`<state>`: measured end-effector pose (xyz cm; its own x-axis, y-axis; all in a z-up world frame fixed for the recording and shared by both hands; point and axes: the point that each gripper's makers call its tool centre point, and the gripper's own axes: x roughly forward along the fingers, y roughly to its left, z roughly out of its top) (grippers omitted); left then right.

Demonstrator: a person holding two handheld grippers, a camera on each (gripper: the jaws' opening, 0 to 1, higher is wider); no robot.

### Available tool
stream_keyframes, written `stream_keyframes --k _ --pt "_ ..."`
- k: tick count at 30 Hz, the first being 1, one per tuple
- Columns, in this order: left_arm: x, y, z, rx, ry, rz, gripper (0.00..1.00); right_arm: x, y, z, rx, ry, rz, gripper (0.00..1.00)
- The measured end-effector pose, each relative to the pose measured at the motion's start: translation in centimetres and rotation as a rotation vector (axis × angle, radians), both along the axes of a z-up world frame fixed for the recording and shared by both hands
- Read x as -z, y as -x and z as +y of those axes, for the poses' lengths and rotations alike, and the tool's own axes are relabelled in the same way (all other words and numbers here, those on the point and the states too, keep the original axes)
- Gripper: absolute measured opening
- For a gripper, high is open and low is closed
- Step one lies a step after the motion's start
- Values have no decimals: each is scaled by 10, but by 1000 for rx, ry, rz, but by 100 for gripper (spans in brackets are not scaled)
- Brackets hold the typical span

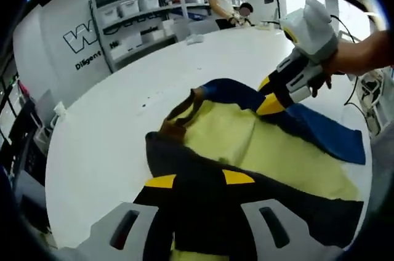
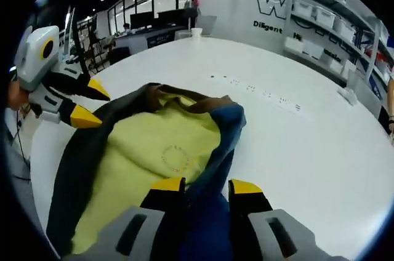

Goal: Fold the garment on the visible template until the final outline fits inside the template.

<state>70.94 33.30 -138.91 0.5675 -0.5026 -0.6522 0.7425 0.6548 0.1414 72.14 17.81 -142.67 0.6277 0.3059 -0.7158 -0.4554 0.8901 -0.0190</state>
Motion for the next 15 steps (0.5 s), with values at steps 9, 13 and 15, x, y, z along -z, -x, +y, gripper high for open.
stream_keyframes --k 9,13,15 --pt "6 8 -12 -41 40 55 33 0 6 0 15 -13 19 11" --pt "14 10 -17 -53 33 68 35 1 11 4 4 -15 29 10" --pt "20 11 -15 -47 -8 61 31 1 13 5 4 -17 32 11"
